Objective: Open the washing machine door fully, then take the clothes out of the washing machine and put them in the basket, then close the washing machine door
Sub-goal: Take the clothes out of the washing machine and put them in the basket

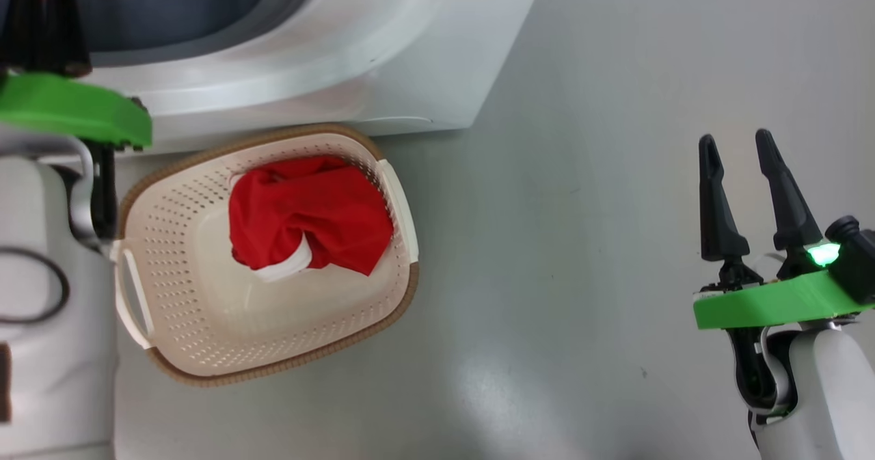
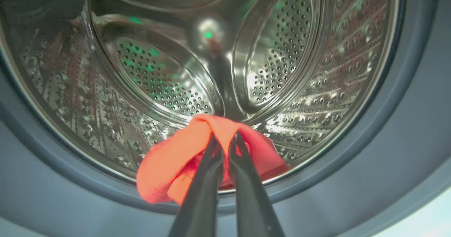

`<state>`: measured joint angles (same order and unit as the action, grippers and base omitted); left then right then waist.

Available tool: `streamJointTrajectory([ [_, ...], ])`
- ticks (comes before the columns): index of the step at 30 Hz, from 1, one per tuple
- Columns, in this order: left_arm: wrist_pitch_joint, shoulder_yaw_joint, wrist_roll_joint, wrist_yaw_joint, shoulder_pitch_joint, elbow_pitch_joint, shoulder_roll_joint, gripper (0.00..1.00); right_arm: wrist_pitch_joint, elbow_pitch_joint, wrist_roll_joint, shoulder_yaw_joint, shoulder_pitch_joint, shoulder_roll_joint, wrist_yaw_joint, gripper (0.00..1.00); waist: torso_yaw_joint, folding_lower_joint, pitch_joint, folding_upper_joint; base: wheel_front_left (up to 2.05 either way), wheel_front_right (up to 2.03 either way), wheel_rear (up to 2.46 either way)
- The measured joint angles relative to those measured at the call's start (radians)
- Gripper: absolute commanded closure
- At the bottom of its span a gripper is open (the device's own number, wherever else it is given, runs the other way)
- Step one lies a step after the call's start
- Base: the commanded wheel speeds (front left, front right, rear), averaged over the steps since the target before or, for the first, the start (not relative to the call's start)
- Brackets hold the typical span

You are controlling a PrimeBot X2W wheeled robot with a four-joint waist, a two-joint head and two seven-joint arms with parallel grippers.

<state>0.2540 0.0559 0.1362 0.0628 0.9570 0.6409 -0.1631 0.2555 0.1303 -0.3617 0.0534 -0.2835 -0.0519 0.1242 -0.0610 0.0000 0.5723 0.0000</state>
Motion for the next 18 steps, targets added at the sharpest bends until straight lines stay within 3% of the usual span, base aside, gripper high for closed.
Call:
streamJointTrajectory([
  [18,0.002,0.101,-0.003,0.054,-0.295,-0.567,0.115,1.00,0.000,0.004,0.021,0.014,0.060,0.000,0.000,0.00,0.046,0.0000,-0.090,0.0000,0.00,0.00,0.00],
])
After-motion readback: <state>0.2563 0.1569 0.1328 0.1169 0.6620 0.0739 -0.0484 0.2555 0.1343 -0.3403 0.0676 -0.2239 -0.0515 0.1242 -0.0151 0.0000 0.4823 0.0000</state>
